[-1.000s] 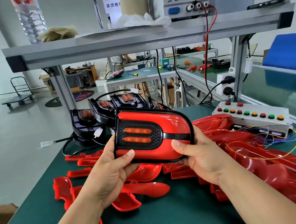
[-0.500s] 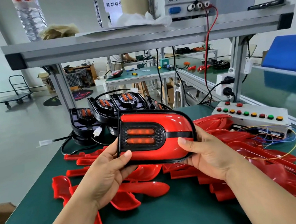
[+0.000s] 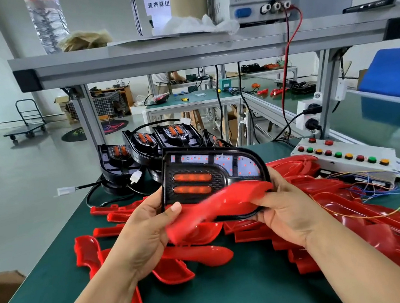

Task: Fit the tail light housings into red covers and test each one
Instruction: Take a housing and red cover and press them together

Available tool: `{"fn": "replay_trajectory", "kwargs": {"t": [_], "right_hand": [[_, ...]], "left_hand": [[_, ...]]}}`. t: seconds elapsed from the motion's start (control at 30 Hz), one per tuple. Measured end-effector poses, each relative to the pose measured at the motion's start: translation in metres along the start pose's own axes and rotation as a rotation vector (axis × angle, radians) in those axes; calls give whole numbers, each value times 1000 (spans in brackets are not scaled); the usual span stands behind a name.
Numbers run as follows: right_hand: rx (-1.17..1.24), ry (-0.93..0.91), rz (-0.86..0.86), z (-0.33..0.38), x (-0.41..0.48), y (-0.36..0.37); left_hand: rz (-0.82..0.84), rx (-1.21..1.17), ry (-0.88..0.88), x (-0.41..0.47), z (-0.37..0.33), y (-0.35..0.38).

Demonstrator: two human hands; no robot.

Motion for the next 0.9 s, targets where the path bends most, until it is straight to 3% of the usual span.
{"fn": "replay_trajectory", "kwargs": {"t": [0.43,0.9], "right_hand": [[-81,66,-137,-8,4,-11],[-86,19,-85,0,6,-7]], "left_hand": [[-79,94,-21,17,9,-4],[-38,83,27,20,-6,-6]]}}
Point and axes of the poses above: each hand's wrist, its own x-axis towards the middle knuckle, its own y-axis out of the palm, z = x × y, the point moved 7 cm from there along x, towards the middle knuckle, and after that the axes turned 14 degrees about -y, right-handed, at the moved point
